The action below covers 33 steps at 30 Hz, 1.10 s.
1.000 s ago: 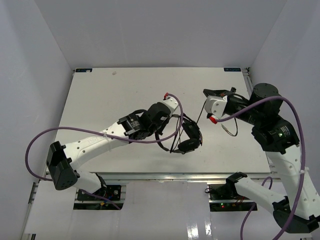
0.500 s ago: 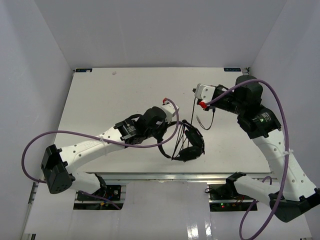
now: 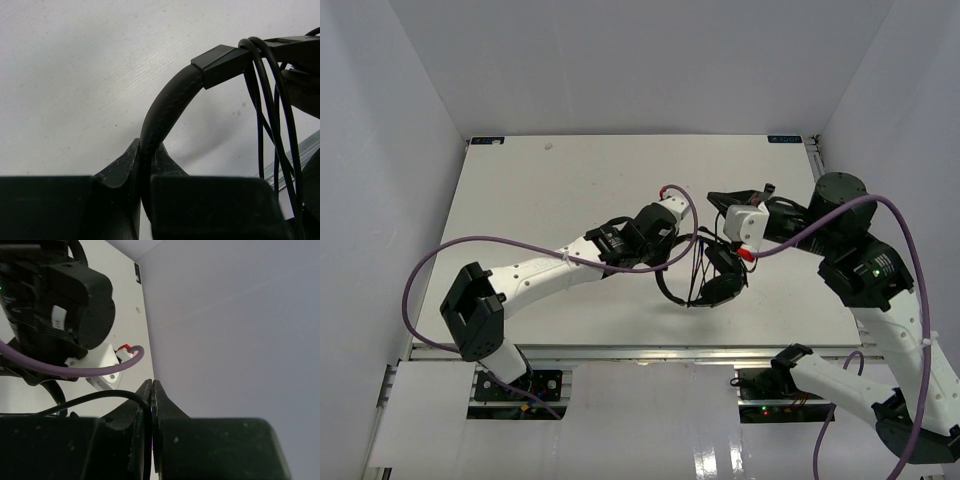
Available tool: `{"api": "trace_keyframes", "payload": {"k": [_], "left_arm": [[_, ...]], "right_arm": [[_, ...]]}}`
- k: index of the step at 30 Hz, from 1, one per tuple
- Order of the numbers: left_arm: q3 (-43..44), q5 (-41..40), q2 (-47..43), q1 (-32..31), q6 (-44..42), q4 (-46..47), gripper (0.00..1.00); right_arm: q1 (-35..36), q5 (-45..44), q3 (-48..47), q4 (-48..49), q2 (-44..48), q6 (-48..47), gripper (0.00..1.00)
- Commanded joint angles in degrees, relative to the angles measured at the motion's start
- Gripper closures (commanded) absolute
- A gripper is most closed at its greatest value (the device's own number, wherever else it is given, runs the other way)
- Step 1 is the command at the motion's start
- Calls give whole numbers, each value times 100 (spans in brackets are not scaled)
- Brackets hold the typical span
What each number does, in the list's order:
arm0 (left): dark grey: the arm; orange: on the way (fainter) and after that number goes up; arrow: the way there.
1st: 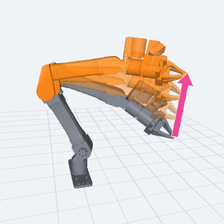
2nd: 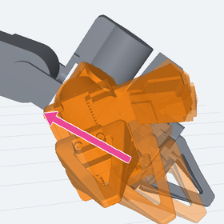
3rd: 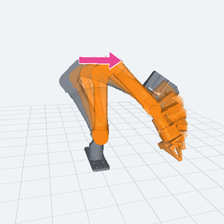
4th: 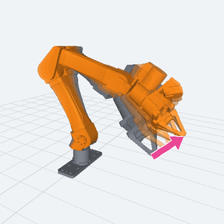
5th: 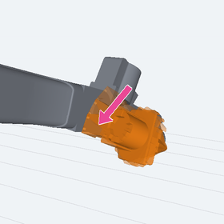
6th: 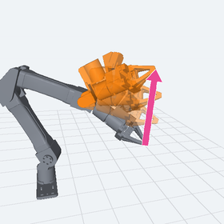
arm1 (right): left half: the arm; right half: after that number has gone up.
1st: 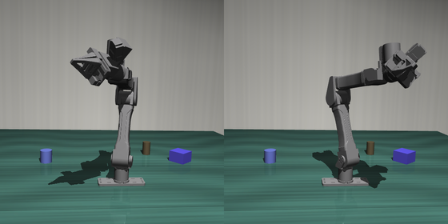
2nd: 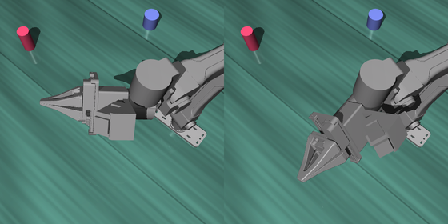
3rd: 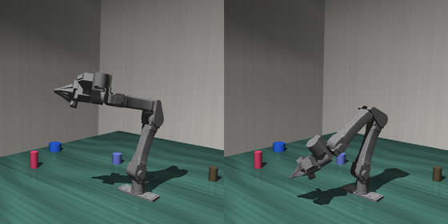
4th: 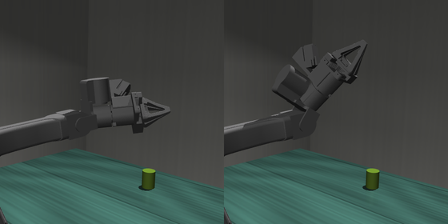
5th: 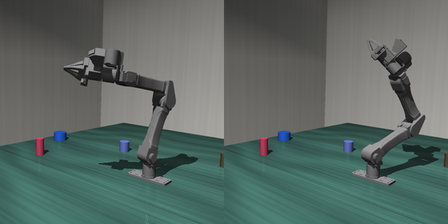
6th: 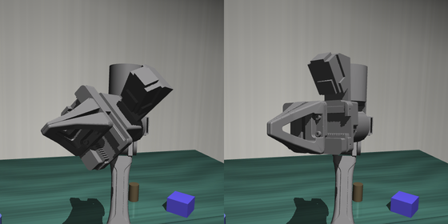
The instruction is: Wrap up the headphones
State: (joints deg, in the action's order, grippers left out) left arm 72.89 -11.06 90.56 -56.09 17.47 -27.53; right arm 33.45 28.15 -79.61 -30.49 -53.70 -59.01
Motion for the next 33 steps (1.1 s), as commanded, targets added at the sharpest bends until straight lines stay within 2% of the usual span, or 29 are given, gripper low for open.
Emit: {"api": "trace_keyframes", "payload": {"k": [1,8,16,24,33], "left_arm": [[551,103,70,169,482,178,100],[1123,20,379,319,933,-160,100],[1342,66,699,397,1067,-233,100],[1053,67,746,397,932,-195,100],[449,673,550,318,654,253,100]], "right_arm": [[168,-222,273,-106,421,-769,92],[493,-427,950,-335,778,-1372,92],[995,-906,1025,-104,741,-1302,92],[1006,-1224,492,375,476,-1100,92],[1006,-1828,457,972,115,-1051,92]]}}
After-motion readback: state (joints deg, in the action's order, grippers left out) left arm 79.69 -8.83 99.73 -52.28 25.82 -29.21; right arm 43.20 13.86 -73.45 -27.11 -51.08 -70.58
